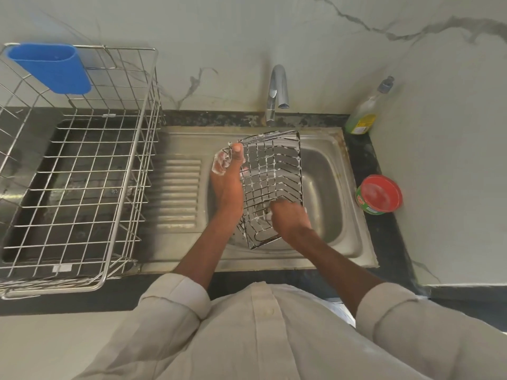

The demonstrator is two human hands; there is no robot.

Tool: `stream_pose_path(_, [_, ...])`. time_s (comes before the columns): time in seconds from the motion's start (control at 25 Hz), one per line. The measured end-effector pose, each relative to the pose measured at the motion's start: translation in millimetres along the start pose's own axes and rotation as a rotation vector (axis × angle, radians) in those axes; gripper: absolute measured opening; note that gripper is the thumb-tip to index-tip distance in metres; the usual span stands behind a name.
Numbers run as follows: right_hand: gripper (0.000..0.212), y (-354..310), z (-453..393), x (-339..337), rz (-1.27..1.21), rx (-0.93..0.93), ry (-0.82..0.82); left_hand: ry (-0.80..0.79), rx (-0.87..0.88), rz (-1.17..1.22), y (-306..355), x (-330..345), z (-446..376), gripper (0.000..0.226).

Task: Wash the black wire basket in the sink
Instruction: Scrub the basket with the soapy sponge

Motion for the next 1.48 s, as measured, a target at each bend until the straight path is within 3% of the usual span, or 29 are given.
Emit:
stream_pose_path(0.24, [0.037,-14,7,0,0.306,-0.112,-0.137,-0.065,0.012,-0.026,0,8,9,0.108])
stream_pose_path(0.4, [0.038,-8,-2,11,0.317,-0.025,-0.160,-0.056,0.004,0.013,1,8,10,0.108])
stream_pose_path(0.52, [0.035,-3,13,15,0.324,0.008,-0.226,-0.039,-0.002,0.022,0,4,5,0.088])
stream_pose_path(0.6, [0.036,-4,17,-1,0.270,-0.027,-0.158,-0.018,0.008,0.019,3,3,1,0.079])
stream_pose_path(0.72, [0.025,3,0,-43,0.035,0.058,0.101,-0.002,-0.053,-0.017,-2,6,-5,0.112])
stream_pose_path(0.8, [0.020,0,-14,-58,-0.126,0.097,0.256,-0.027,-0.115,-0.035,-5,9,-8,0.113])
stream_pose_path(1.0, [0.016,-2,-54,-64,-0.266,0.134,0.336,-0.200,-0.290,-0.119,-16,24,-3,0.106])
stream_pose_path(1.12, [0.021,20,-59,-65,-0.206,0.222,0.339,-0.170,-0.287,-0.167,-17,15,-8,0.123])
stream_pose_path(1.2, [0.016,23,-54,-62,-0.219,0.259,0.395,-0.133,-0.283,-0.163,-17,8,-15,0.113])
stream_pose_path(1.28, [0.013,19,-54,-57,-0.404,0.349,0.465,-0.167,-0.326,-0.129,-22,9,-17,0.112])
stream_pose_path(1.36, [0.012,18,-61,-48,-0.841,0.525,0.487,-0.218,-0.401,-0.084,-34,10,-20,0.121])
stream_pose_path(1.48, [0.009,-6,-70,-30,-1.439,0.639,0.305,-0.260,-0.400,-0.039,-32,12,-12,0.101])
Point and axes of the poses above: each hand's wrist, its own z-axis away from the middle knuckle, its own x-axis out of the palm, y = z × x, the point moved 7 cm from there along -z, towards the middle knuckle, and after that the axes turned 6 degrees about -x, right-handed, at the moved point
